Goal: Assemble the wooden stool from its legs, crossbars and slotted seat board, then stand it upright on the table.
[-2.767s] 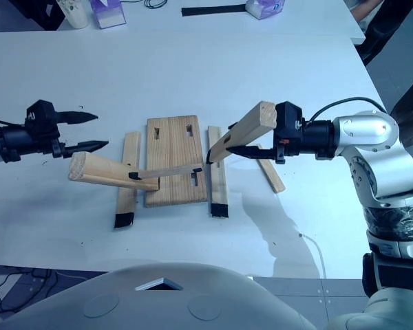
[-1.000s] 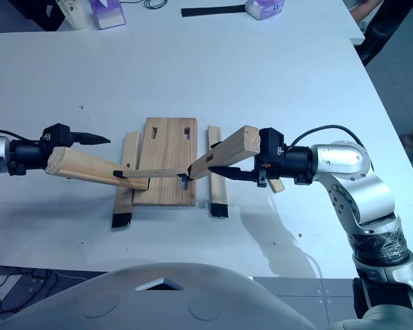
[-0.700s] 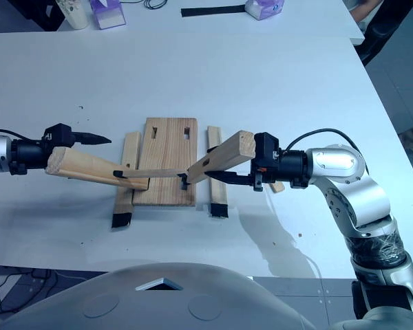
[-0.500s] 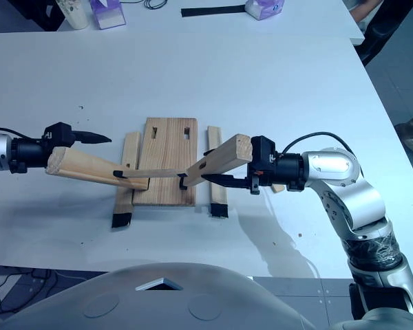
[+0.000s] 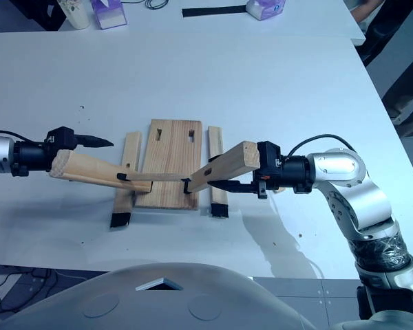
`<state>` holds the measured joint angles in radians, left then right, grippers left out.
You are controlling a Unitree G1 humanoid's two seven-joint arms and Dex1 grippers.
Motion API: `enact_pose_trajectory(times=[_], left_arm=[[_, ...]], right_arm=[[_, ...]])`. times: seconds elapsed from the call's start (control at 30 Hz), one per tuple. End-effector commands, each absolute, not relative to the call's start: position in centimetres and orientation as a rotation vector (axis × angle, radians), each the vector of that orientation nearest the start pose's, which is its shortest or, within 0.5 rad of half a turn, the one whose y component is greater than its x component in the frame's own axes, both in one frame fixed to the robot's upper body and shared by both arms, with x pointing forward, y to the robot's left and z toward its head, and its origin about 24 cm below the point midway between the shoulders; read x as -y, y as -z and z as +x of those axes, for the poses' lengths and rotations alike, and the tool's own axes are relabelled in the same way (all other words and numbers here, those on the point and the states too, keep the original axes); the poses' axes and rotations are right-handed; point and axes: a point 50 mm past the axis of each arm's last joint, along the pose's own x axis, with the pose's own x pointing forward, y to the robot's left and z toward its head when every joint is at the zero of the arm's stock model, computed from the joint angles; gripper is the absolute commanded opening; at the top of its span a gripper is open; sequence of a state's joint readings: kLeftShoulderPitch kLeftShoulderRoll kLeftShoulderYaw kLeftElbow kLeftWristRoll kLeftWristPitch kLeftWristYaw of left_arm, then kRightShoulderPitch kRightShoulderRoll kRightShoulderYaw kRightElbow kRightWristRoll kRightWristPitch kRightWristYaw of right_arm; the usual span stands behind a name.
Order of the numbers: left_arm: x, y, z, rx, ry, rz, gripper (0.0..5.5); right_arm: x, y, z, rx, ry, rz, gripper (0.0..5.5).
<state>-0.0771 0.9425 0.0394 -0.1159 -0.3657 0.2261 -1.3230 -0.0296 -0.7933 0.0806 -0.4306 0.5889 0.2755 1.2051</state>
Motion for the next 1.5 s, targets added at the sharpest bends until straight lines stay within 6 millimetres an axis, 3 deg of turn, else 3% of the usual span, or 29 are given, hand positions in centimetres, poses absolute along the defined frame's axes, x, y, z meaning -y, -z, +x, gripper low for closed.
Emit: enact_pose_trajectory(times=[0.03, 0.17, 0.37, 1.0, 1.5], left_arm=[[-24.7, -12.3, 21.7, -0.416, 1.270, 0.468, 3.55], [-24.0, -11.1, 19.6, -0.465, 1.338, 0.445, 3.55], [-23.7, -10.5, 18.6, -0.489, 1.351, 0.426, 3.55], [-23.3, -10.0, 18.7, -0.487, 1.349, 0.429, 3.55], [-22.5, -9.9, 18.9, -0.463, 1.325, 0.405, 3.55]], right_arm=[[17.2, -12.4, 19.8, -0.231, -1.560, -0.284, 2.01], [17.1, -12.5, 19.5, -0.246, -1.592, -0.301, 2.01], [17.2, -12.5, 19.5, -0.255, -1.598, -0.325, 2.01], [15.1, -12.2, 20.1, -0.240, -1.687, -0.374, 2.01], [14.1, -11.1, 20.6, -0.325, -1.792, -0.386, 2.01]])
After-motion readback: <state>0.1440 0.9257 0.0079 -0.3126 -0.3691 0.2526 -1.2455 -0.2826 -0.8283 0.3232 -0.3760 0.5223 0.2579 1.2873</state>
